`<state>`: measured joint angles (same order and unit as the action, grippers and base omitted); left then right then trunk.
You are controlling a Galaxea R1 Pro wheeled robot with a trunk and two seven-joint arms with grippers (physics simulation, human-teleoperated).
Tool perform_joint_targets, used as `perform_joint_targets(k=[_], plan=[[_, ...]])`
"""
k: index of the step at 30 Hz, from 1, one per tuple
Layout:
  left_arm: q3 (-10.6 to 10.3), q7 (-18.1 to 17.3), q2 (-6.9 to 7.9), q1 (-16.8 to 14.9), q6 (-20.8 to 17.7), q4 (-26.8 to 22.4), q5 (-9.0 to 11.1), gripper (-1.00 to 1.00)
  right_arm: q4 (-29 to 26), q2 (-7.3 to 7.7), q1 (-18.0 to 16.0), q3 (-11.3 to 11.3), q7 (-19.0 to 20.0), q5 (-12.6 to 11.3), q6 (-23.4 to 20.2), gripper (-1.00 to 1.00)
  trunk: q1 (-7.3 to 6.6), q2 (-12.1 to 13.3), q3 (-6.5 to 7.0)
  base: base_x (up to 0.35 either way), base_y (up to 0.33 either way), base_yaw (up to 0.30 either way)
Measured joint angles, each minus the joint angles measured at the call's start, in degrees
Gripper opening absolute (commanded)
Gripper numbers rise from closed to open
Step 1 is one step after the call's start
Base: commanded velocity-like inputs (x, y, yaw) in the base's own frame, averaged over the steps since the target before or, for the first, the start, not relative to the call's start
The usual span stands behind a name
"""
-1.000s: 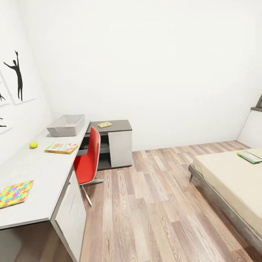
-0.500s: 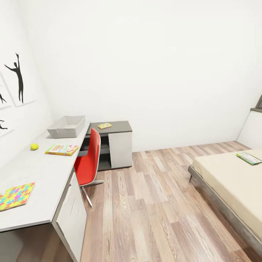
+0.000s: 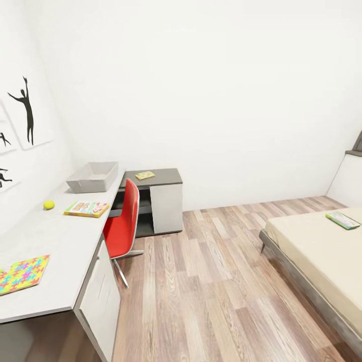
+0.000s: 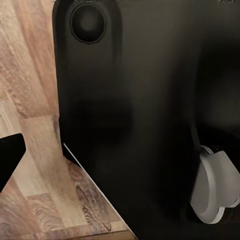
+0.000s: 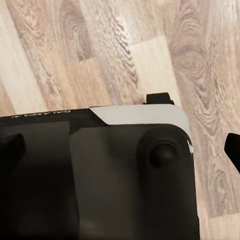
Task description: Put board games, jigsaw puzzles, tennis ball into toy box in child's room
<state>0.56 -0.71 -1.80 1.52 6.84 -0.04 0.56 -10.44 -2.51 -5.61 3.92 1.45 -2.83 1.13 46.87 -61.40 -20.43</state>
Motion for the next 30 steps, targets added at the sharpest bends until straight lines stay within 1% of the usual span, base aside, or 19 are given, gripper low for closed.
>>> perform_joint_targets(k=[3, 5, 6, 7, 9, 10, 11, 12, 14, 15, 16, 18, 20, 22, 24, 27, 28, 29, 30], plan=[[0.0, 0.06, 0.06, -0.07, -0.09, -0.74, 0.04, 1.0, -0.42, -0.02, -0.66, 0.1, 0.07, 0.01, -0.84, 1.0, -0.66, 1.21, 0.54, 0.0, 0.0, 0.0], [0.03, 0.14, 0.03, -0.18, -0.35, -2.89, 0.05, 1.0, -1.21, -0.09, -2.29, 0.31, 0.08, 0.0, -3.39, 1.0, -1.1, 2.01, 0.91, 0.0, 0.0, 0.0], [0.04, 0.16, 0.03, -0.21, -0.45, -3.79, 0.07, 1.0, -1.56, -0.1, -3.02, 0.39, 0.08, -0.01, -4.73, 1.0, -1.32, 2.41, 1.09, 0.0, 0.0, 0.0], [0.06, 0.17, 0.03, -0.29, -0.73, -5.61, 0.1, 1.0, -2.3, -0.1, -4.62, 0.54, 0.07, -0.02, -8.04, 1.0, -1.54, 2.81, 1.28, 0.0, 0.0, 0.0], [0.07, 0.12, 0.11, -0.38, -1.25, -7.56, 0.15, 1.0, -2.96, -0.06, -6.43, 0.8, 0.01, -0.03, -11.71, 1.0, -1.98, 3.62, 1.63, 0.0, 0.0, 0.0], [0.07, 0.07, 0.23, -0.62, -2.09, -9.38, 0.25, 1.0, -3.51, -0.05, -8.05, 1.32, -0.18, -0.06, -14.85, 1.0, -2.2, 4.02, 1.82, 0.0, 0.0, 0.0], [0.07, 0.04, 0.32, -0.85, -2.72, -10.28, 0.33, 1.0, -3.75, -0.04, -8.91, 1.69, -0.32, -0.1, -16.11, 1.0, -2.42, 4.42, 1.99, 0.0, 0.0, 0.0], [0.09, -0.05, 0.47, -1.56, -4.38, -11.76, 0.5, 1.0, -4.16, -0.03, -10.35, 2.56, -0.77, -0.21, -17.79, 1.0, -2.63, 4.83, 2.19, 0.0, 0.0, 0.0], [0.1, -0.16, 0.66, -2.69, -6.4, -12.75, 0.77, 1.0, -4.42, -0.02, -11.74, 3.6, -1.51, -0.29, -18.92, 1.0, -3.07, 5.63, 2.54, 0.0, 0.0, 0.0], [0.13, -0.28, 0.92, -4.1, -8.39, -13.3, 1.11, 1.0, -4.6, 0.02, -12.84, 4.54, -2.46, -0.32, -19.61, 1.0, -3.29, 6.03, 2.73, 0.0, 0.0, 0.0], [0.13, -0.32, 1.05, -4.97, -9.39, -13.49, 1.32, 1.0, -4.65, 0.03, -13.3, 5.03, -3.01, -0.34, -19.85, 1.0, -3.51, 6.43, 2.9, 0.0, 0.0, 0.0], [0.11, -0.44, 1.6, -8.16, -12.34, -14.02, 1.95, 1.0, -4.8, 0.01, -14.32, 6.51, -5.09, -0.39, -20.09, 1.0, -3.95, 7.24, 3.27, 0.0, 0.0, 0.0], [0.06, -0.44, 1.89, -9.81, -13.11, -14.21, 2.17, 1.0, -4.84, -0.01, -14.66, 7.16, -6.05, -0.4, -18.94, 1.0, -4.39, 8.04, 3.62, 0.0, 0.0, 0.0], [0.02, -0.44, 2.0, -10.51, -13.25, -14.28, 2.12, 1.0, -4.76, -0.05, -14.76, 7.4, -6.46, -0.41, -17.48, 1.0, -4.83, 8.84, 3.97, 0.0, 0.0, 0.0], [-0.17, -0.39, 2.08, -11.22, -12.53, -14.36, 2.01, 1.0, -4.55, -0.09, -14.87, 7.62, -6.88, -0.36, -15.04, 1.0, -5.27, 9.64, 4.33, 0.0, 0.0, 0.0], [-0.38, -0.32, 2.11, -11.46, -10.62, -14.32, 2.01, 1.0, -4.41, -0.05, -14.91, 7.7, -7.03, -0.34, -13.96, 1.0, -5.72, 10.46, 4.7, 0.0, 0.0, 0.0], [-0.4, -0.31, 2.12, -11.51, -9.78, -14.32, 2.04, 1.0, -4.38, -0.05, -14.92, 7.72, -7.07, -0.34, -13.72, 1.0, -5.72, 10.46, 4.7, 0.0, 0.0, 0.0], [-0.4, -0.29, 2.13, -11.57, -7.91, -14.34, 2.08, 1.0, -4.35, -0.03, -14.93, 7.74, -7.11, -0.36, -13.35, 1.0, -5.72, 10.46, 4.7, 0.0, 0.0, 0.0], [-0.46, -0.28, 2.13, -11.59, -6.82, -14.34, 2.1, 1.0, -4.33, -0.03, -14.94, 7.73, -7.13, -0.36, -13.19, 1.0, -5.72, 10.46, 4.7, 0.0, 0.0, 0.0]])
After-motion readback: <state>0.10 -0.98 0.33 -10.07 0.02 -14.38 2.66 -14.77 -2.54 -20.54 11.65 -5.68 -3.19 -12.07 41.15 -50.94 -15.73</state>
